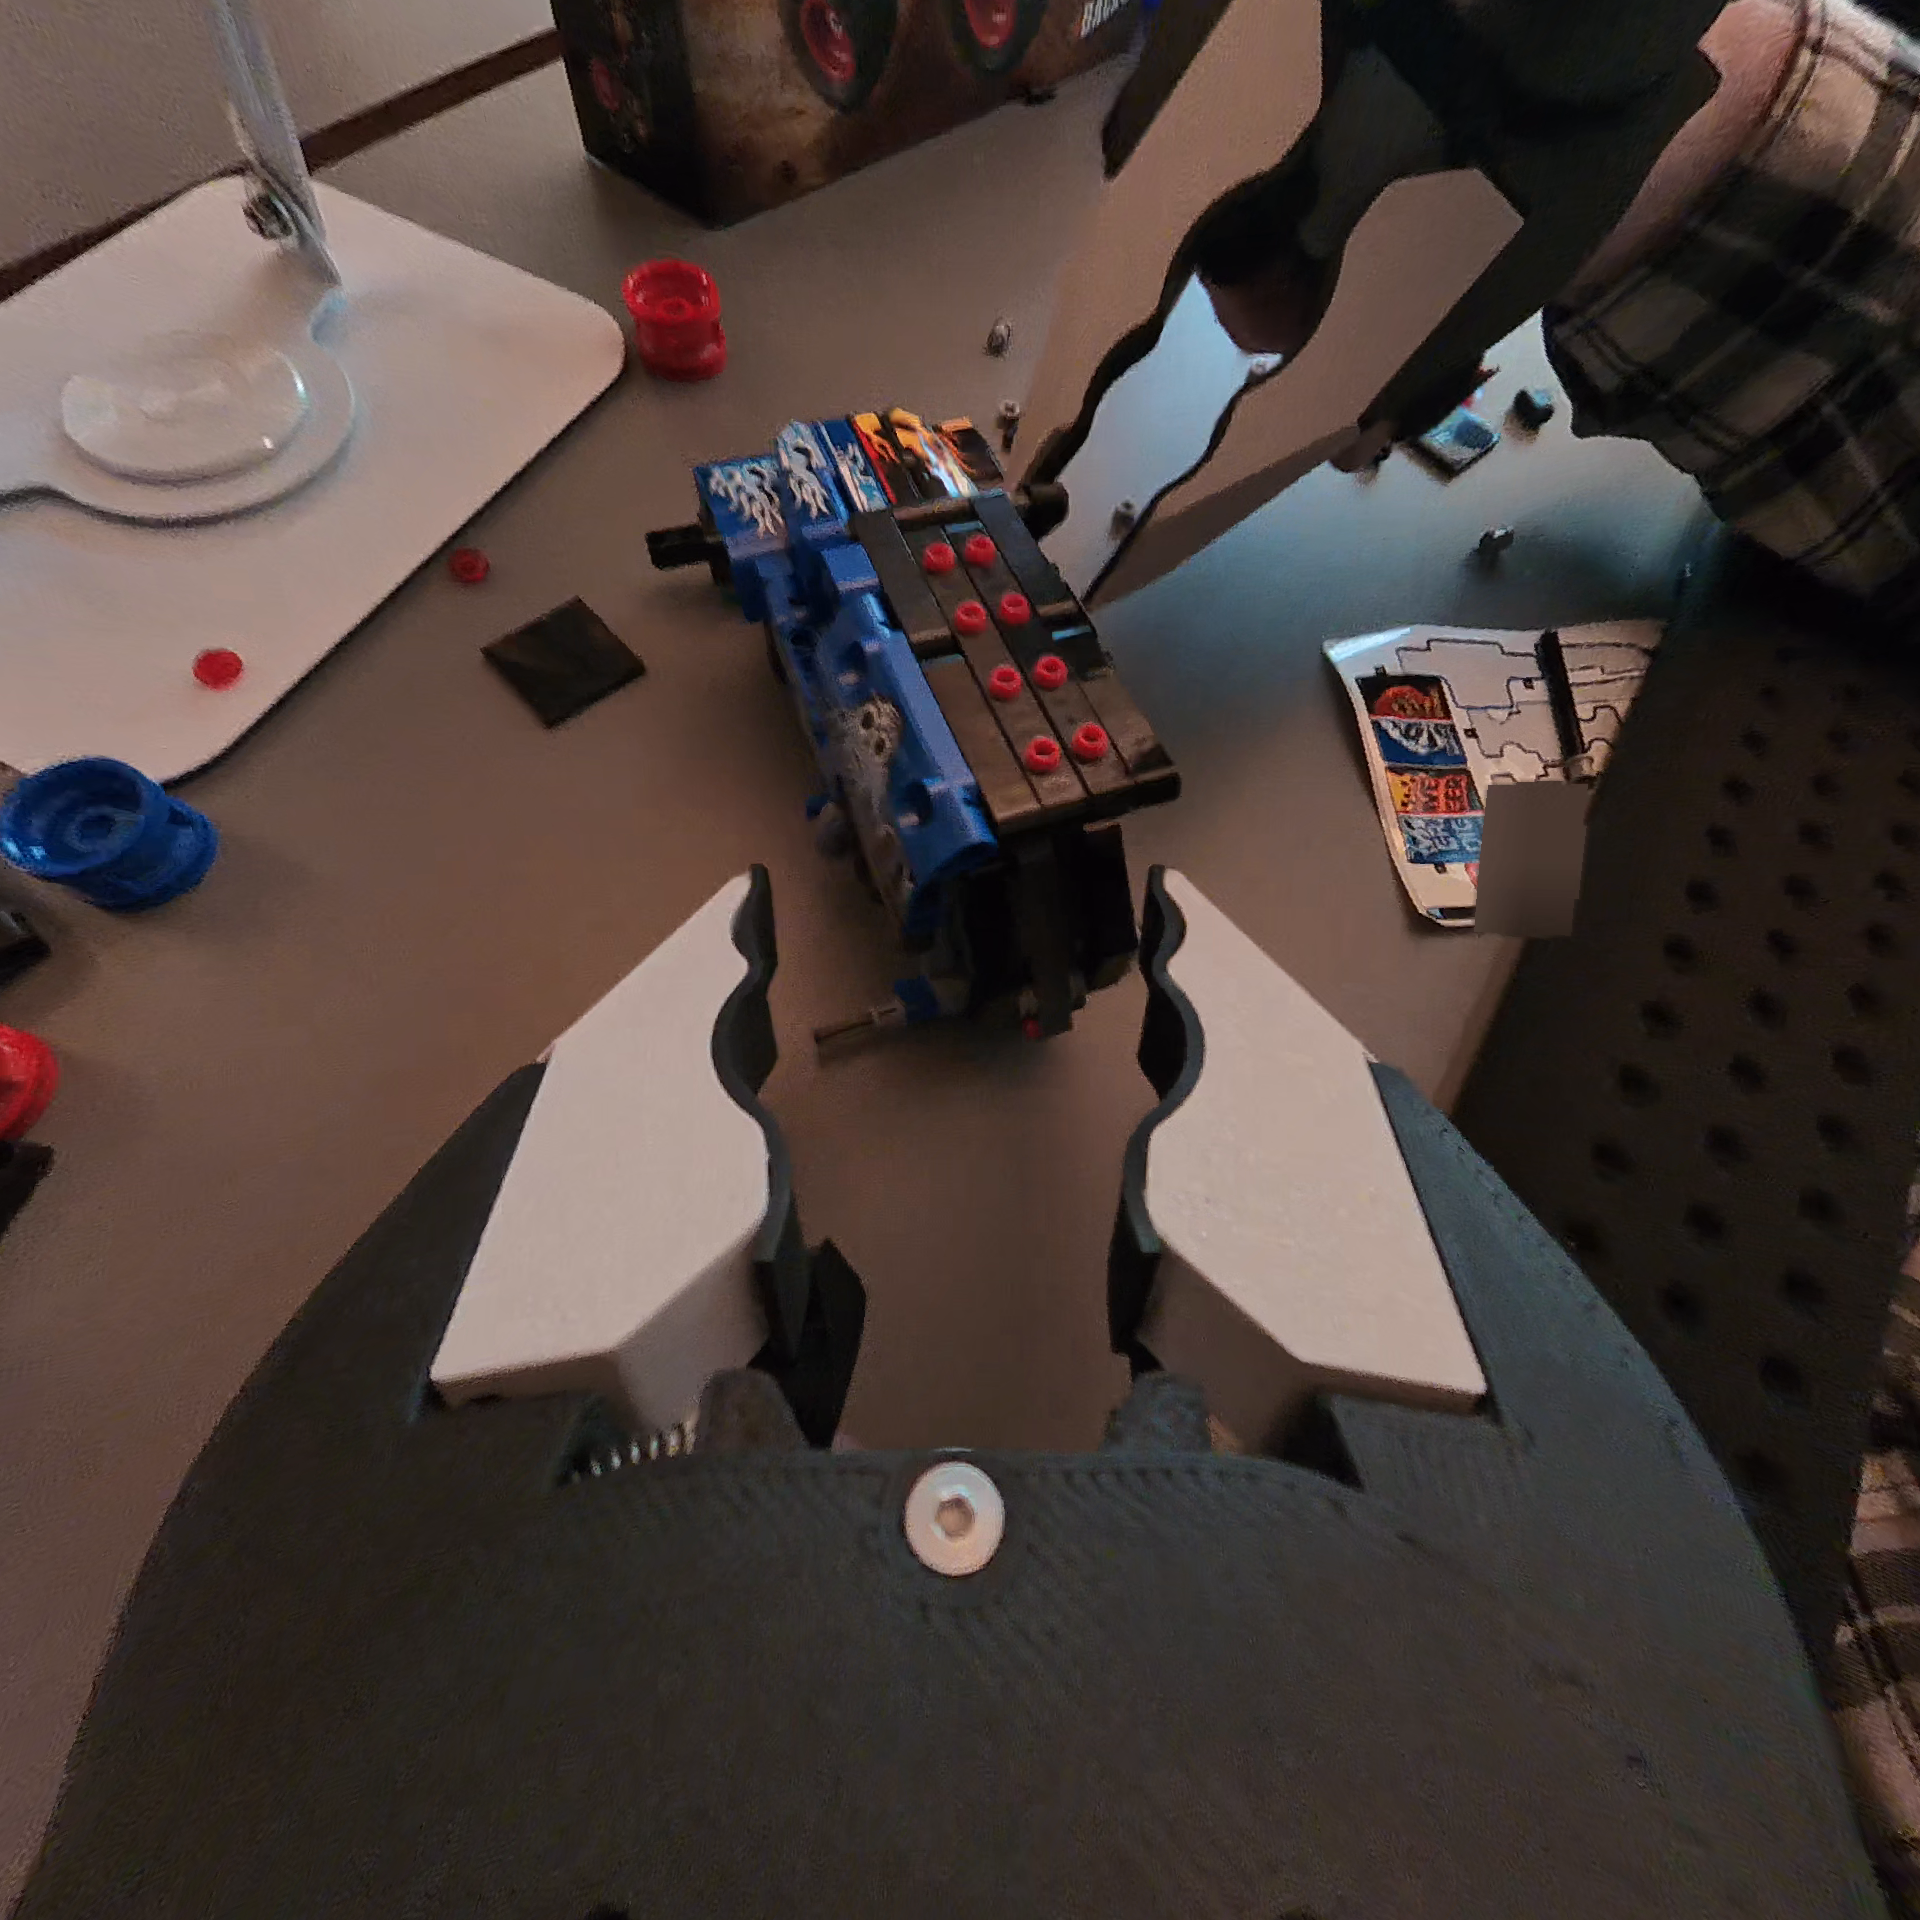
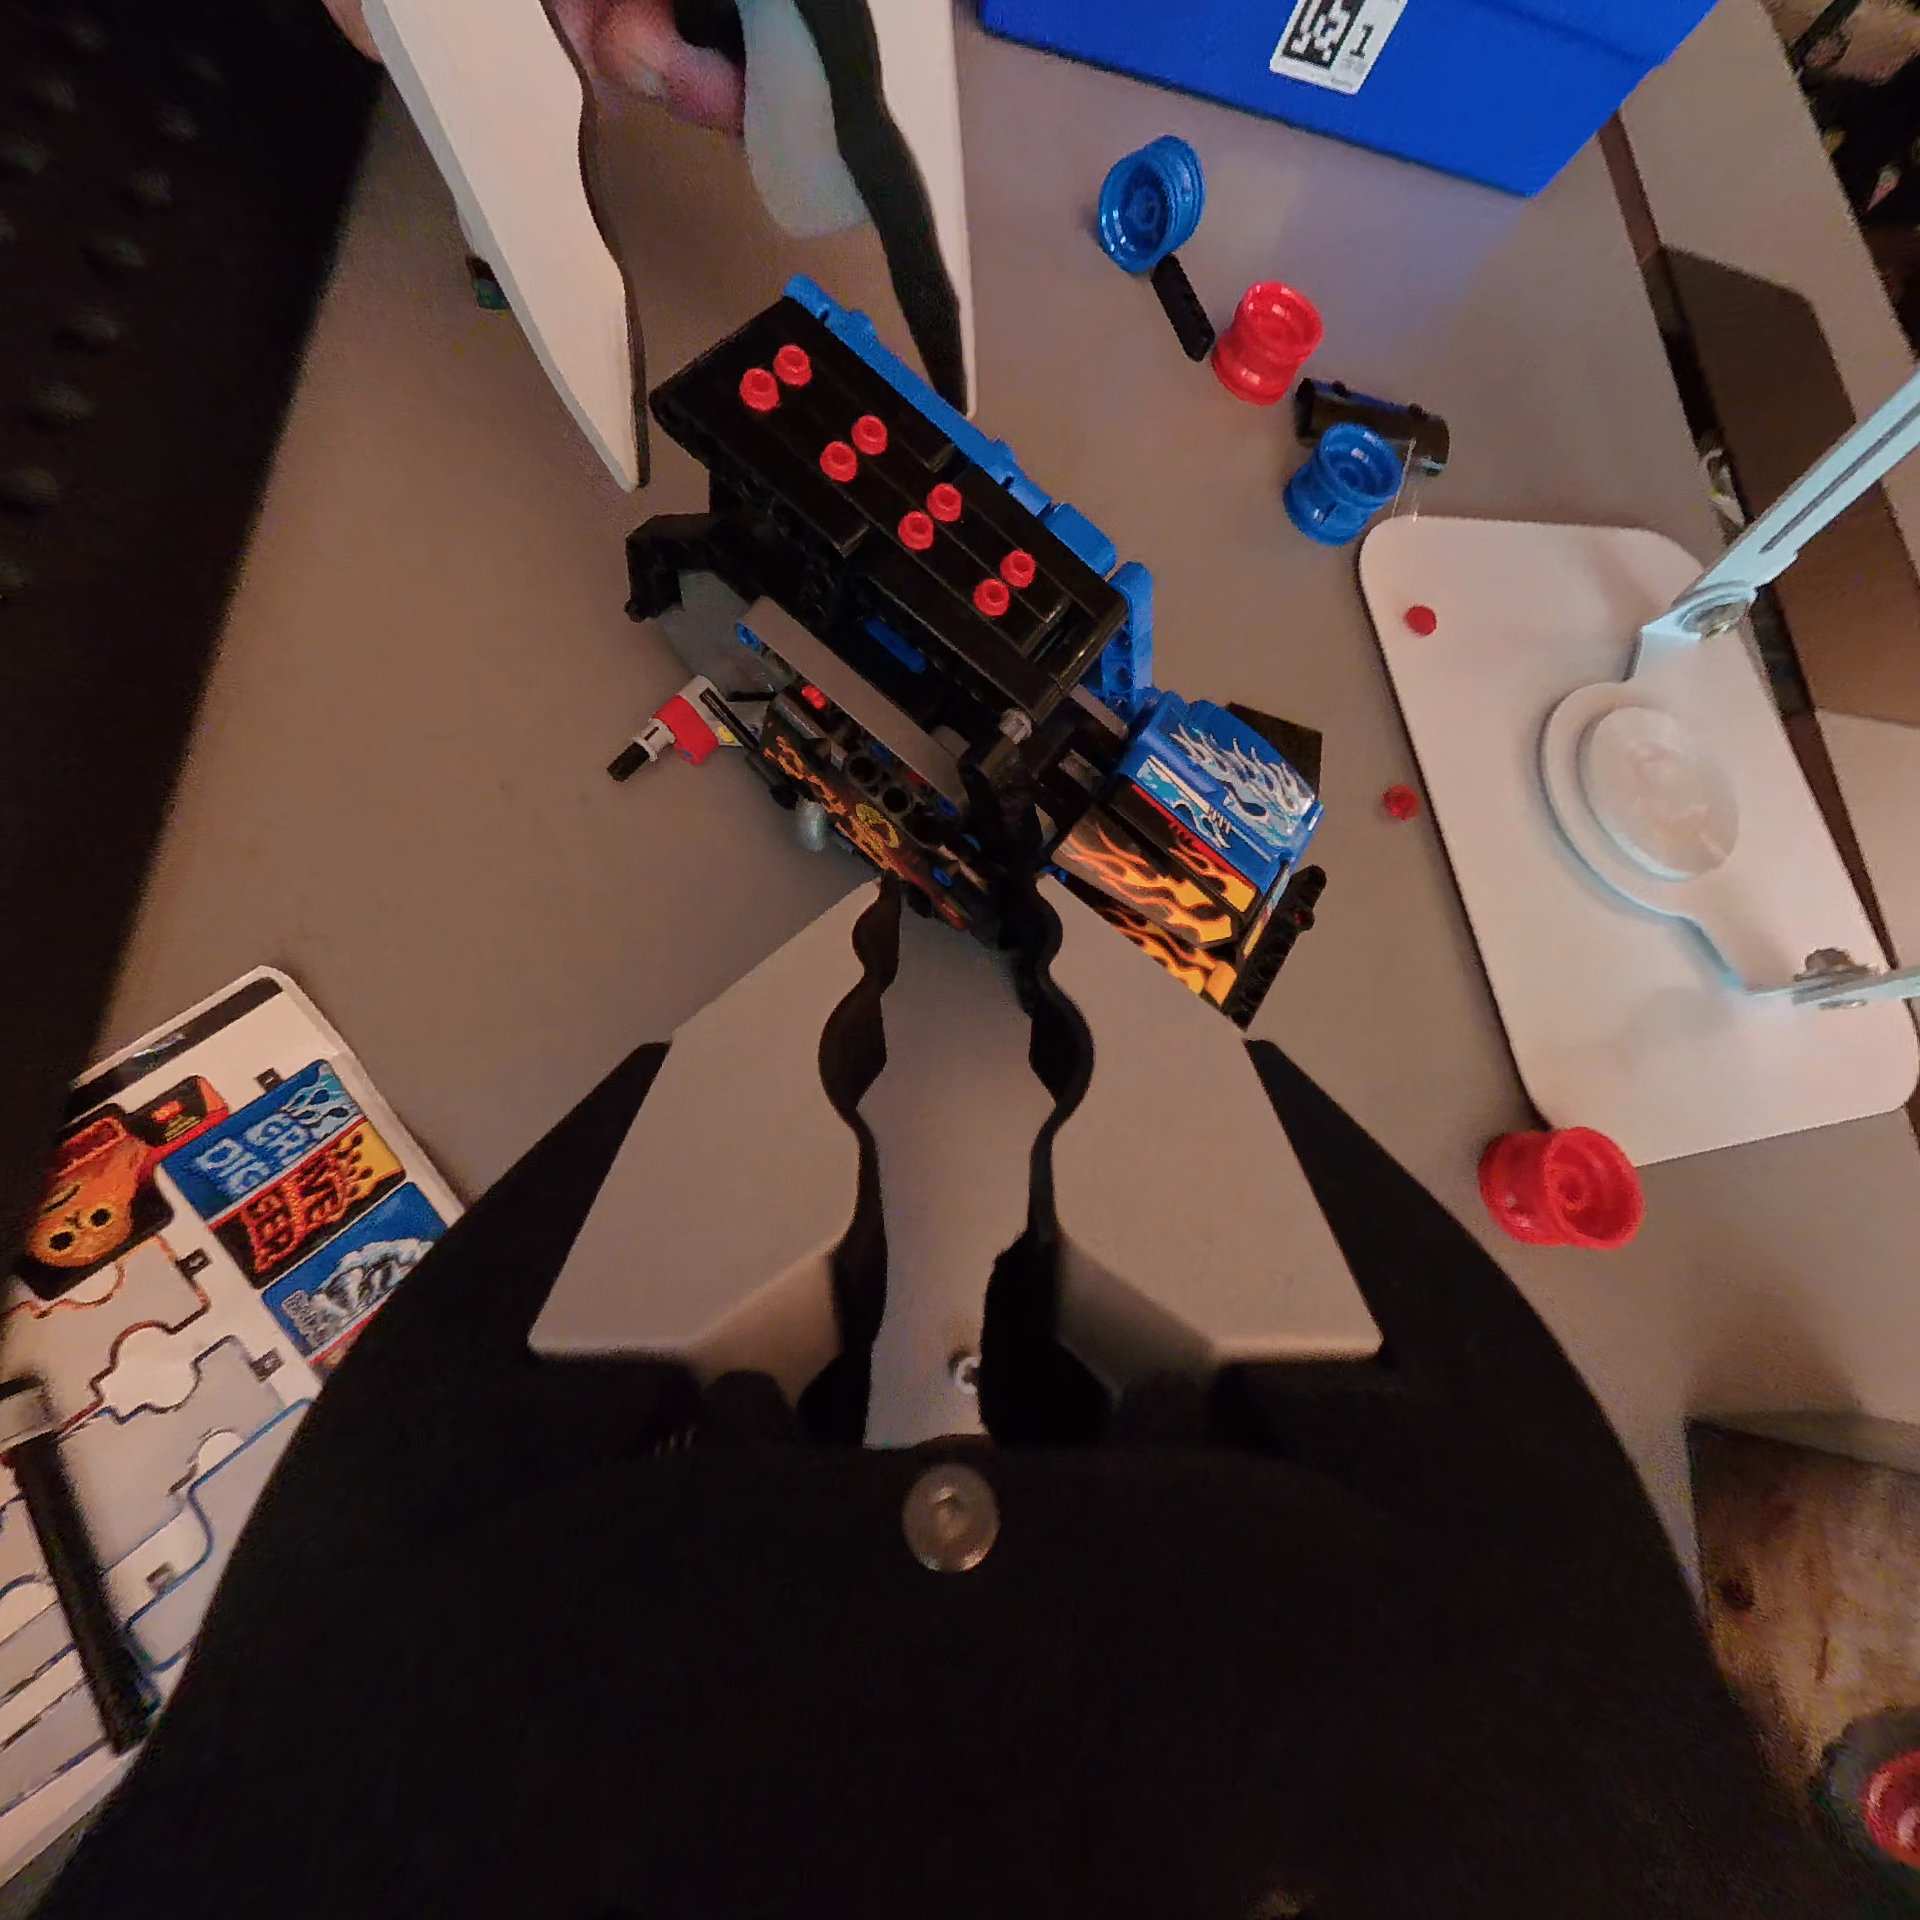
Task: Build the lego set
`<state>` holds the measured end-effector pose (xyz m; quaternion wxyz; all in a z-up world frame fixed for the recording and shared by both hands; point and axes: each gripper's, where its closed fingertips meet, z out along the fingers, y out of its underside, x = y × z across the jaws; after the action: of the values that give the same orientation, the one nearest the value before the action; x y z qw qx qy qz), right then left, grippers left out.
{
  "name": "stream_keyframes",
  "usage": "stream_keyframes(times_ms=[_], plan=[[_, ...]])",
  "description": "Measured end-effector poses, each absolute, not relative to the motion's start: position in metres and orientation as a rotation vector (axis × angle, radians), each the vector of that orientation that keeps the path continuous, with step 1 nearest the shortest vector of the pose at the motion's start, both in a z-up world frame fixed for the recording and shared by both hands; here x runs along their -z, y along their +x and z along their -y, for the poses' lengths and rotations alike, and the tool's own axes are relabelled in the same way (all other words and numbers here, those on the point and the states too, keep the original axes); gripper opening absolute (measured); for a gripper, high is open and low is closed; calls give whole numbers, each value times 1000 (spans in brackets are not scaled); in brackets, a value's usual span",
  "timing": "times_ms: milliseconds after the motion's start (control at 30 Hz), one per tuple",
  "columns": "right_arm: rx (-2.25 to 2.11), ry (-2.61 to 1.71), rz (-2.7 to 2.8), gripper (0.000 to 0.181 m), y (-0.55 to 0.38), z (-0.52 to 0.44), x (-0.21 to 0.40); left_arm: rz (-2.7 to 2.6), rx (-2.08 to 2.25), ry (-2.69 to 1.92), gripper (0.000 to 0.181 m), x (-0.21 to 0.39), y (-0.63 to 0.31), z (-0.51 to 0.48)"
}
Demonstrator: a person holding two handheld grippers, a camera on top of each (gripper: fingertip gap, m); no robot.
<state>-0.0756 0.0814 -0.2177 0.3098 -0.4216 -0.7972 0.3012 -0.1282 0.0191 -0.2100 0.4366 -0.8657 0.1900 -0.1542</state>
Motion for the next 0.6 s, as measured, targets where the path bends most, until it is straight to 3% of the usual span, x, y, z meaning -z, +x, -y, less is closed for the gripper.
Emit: stream_keyframes(times_ms=[433, 567, 600], plan=[[-860, -1251, 2083, 11, -64, -87, 213, -555, 750, -2100, 80, 183, -109, -62], [-783, -1243, 2085, 10, -56, -92, 211, -576, 783, -2168, 78, 202, -100, -73], [-755, -1240, 2100, 6, -54, -92, 215, -576, 820, -2166, 71, 201, -97, -72]])
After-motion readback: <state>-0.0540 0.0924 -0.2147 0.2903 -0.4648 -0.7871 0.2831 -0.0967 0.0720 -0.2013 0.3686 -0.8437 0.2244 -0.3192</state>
